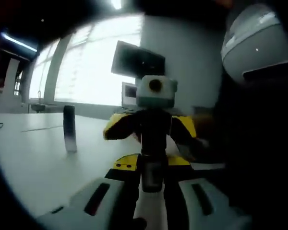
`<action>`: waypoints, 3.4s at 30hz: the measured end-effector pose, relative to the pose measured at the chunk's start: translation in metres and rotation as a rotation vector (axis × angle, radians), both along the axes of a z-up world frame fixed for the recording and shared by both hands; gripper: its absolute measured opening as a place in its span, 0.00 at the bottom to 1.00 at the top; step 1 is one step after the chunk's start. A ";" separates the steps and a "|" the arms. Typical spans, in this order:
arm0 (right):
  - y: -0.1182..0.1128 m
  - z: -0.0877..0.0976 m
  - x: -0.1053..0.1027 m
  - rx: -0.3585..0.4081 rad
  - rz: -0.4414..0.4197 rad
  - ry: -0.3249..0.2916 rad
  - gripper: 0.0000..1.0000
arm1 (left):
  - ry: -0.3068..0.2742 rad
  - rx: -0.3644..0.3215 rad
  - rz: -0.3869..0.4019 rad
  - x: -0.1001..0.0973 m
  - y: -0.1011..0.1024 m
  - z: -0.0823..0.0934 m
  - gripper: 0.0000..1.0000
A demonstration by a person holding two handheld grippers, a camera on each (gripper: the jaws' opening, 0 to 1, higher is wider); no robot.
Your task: Pick up cosmetic bottle twist off cap place on table pick up cap screw tight cap place on table
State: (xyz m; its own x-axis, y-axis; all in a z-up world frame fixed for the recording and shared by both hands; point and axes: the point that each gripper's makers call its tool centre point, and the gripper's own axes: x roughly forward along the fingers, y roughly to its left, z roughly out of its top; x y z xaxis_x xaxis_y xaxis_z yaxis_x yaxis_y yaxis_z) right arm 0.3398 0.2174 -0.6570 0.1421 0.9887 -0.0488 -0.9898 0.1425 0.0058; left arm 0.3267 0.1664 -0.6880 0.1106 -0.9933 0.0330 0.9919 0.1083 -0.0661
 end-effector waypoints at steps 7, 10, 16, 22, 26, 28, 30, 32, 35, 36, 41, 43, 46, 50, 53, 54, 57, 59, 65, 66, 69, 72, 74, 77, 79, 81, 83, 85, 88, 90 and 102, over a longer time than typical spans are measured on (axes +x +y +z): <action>-0.004 0.015 0.021 0.113 -0.175 0.005 0.35 | -0.030 0.001 0.170 0.032 0.007 0.000 0.09; -0.005 0.018 0.034 0.139 -0.274 -0.002 0.35 | -0.032 -0.009 0.229 0.042 0.011 0.003 0.09; -0.008 0.025 0.050 0.235 -0.408 0.075 0.35 | -0.084 0.024 0.400 0.068 0.024 0.001 0.09; -0.013 0.008 0.069 0.154 -0.562 0.062 0.29 | -0.067 0.044 0.527 0.087 0.034 -0.003 0.09; -0.007 0.006 0.071 0.164 -0.590 0.082 0.25 | -0.080 0.076 0.567 0.093 0.037 -0.006 0.09; -0.007 0.001 0.075 0.105 -0.626 0.040 0.24 | -0.090 0.101 0.605 0.098 0.040 -0.010 0.09; -0.002 -0.003 0.078 0.041 -0.647 -0.010 0.23 | -0.083 0.102 0.619 0.100 0.042 -0.011 0.09; 0.001 -0.006 0.080 0.007 -0.662 -0.036 0.20 | -0.081 0.107 0.629 0.102 0.043 -0.012 0.09; 0.005 -0.006 0.082 -0.006 -0.669 -0.047 0.15 | -0.086 0.124 0.631 0.103 0.043 -0.014 0.09; 0.005 -0.007 0.082 -0.008 -0.670 -0.044 0.14 | -0.089 0.126 0.632 0.103 0.043 -0.015 0.09; 0.004 -0.007 0.084 -0.013 -0.677 -0.044 0.13 | -0.082 0.118 0.640 0.106 0.045 -0.014 0.09; 0.002 -0.007 0.085 -0.015 -0.685 -0.049 0.10 | -0.078 0.112 0.638 0.106 0.046 -0.013 0.09; 0.002 -0.007 0.086 -0.004 -0.682 -0.033 0.10 | -0.074 0.104 0.635 0.108 0.046 -0.012 0.09; 0.002 -0.006 0.087 0.000 -0.681 -0.031 0.09 | -0.074 0.102 0.633 0.108 0.045 -0.012 0.09; 0.002 -0.007 0.087 -0.009 -0.678 -0.033 0.09 | -0.080 0.109 0.632 0.110 0.044 -0.014 0.09; 0.001 -0.005 0.086 0.000 -0.676 -0.036 0.09 | -0.080 0.114 0.632 0.111 0.044 -0.014 0.09; 0.002 0.001 0.086 0.010 -0.674 -0.043 0.09 | -0.083 0.129 0.634 0.110 0.046 -0.017 0.09; 0.001 0.002 0.086 0.006 -0.676 -0.054 0.09 | -0.081 0.118 0.635 0.110 0.046 -0.015 0.09; -0.009 0.014 0.088 0.067 -0.710 -0.060 0.09 | -0.065 0.111 0.640 0.111 0.046 -0.016 0.09; -0.011 0.016 0.088 0.077 -0.721 -0.066 0.09 | -0.065 0.106 0.640 0.110 0.046 -0.016 0.09; -0.019 0.021 0.089 0.105 -0.745 -0.069 0.09 | -0.063 0.107 0.639 0.110 0.045 -0.016 0.09; -0.031 0.026 0.090 0.134 -0.778 -0.081 0.09 | -0.053 0.103 0.646 0.111 0.045 -0.016 0.09; -0.040 0.028 0.091 0.142 -0.810 -0.098 0.09 | -0.047 0.099 0.654 0.112 0.045 -0.016 0.09; -0.053 0.030 0.091 0.138 -0.848 -0.153 0.09 | -0.037 0.102 0.687 0.119 0.048 -0.017 0.09; -0.060 0.028 0.093 0.139 -0.862 -0.143 0.09 | -0.023 0.082 0.710 0.124 0.051 -0.014 0.09; -0.066 0.024 0.094 0.141 -0.878 -0.127 0.09 | 0.005 0.064 0.729 0.129 0.053 -0.012 0.09; -0.068 0.022 0.092 0.138 -0.879 -0.125 0.09 | -0.008 0.072 0.737 0.132 0.053 -0.013 0.09; -0.069 0.019 0.092 0.122 -0.887 -0.131 0.09 | -0.013 0.073 0.741 0.135 0.052 -0.013 0.09; -0.072 0.017 0.091 0.093 -0.897 -0.172 0.09 | -0.038 0.074 0.738 0.139 0.049 -0.010 0.09; -0.077 0.016 0.091 0.101 -0.906 -0.162 0.09 | -0.046 0.090 0.744 0.143 0.048 -0.012 0.09; -0.082 0.010 0.090 0.096 -0.913 -0.154 0.09 | -0.082 0.128 0.744 0.165 0.029 -0.015 0.09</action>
